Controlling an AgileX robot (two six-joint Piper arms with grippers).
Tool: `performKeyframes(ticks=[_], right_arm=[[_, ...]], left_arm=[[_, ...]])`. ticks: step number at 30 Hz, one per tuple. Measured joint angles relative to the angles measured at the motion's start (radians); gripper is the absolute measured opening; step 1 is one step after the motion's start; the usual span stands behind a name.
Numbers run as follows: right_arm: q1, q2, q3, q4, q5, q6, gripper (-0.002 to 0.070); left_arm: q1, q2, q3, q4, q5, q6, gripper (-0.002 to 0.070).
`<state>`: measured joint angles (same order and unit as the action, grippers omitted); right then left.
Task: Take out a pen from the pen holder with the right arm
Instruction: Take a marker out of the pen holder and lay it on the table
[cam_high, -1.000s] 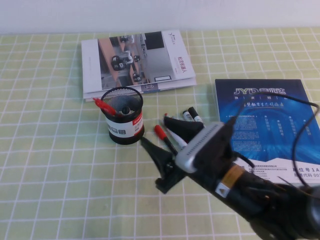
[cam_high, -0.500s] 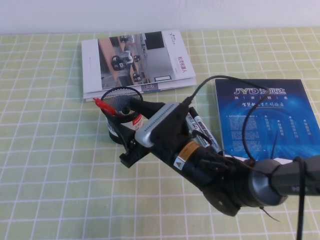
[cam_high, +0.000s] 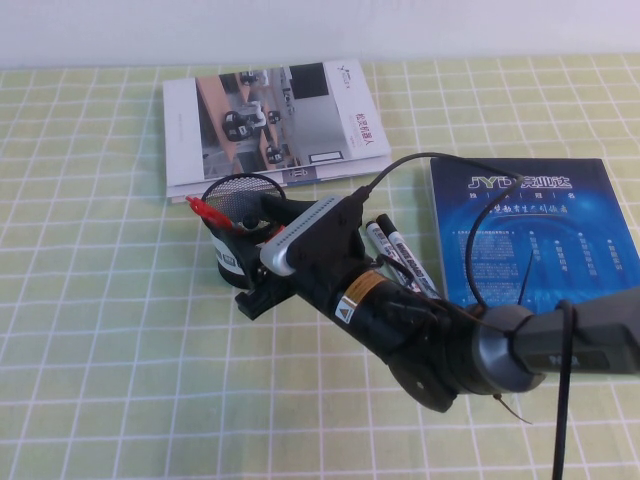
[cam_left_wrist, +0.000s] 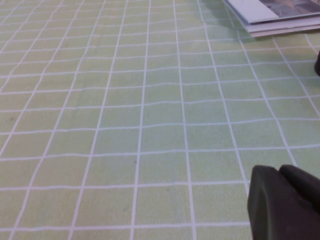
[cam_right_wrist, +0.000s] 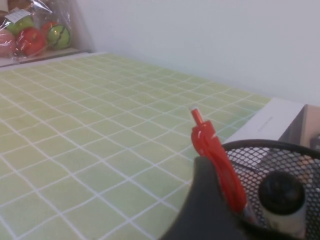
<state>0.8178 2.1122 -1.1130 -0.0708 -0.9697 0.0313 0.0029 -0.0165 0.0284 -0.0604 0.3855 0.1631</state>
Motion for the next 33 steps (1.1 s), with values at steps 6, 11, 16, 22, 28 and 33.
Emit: performKeyframes(ticks=[6, 11, 16, 22, 28, 33], right_arm=[[0.0, 0.006, -0.006, 0.019, 0.009, 0.0, 0.0359], [0.0, 0.006, -0.006, 0.03, 0.012, 0.0, 0.0341], [0.0, 0.021, -0.028, 0.042, 0.023, -0.031, 0.0339], [0.0, 0.034, -0.045, 0.05, 0.039, -0.046, 0.0338], [0.0, 0.035, -0.045, 0.062, 0.033, -0.048, 0.0312], [0.0, 0.036, -0.045, 0.078, 0.025, -0.048, 0.0246]], left_arm=[[0.0, 0.0, 0.0, 0.0, 0.0, 0.0, -0.0005], [0.0, 0.0, 0.0, 0.0, 0.0, 0.0, -0.0005], [0.0, 0.0, 0.0, 0.0, 0.0, 0.0, -0.0005], [0.0, 0.0, 0.0, 0.0, 0.0, 0.0, -0.0005], [0.0, 0.0, 0.0, 0.0, 0.0, 0.0, -0.0005], [0.0, 0.0, 0.0, 0.0, 0.0, 0.0, -0.0005]])
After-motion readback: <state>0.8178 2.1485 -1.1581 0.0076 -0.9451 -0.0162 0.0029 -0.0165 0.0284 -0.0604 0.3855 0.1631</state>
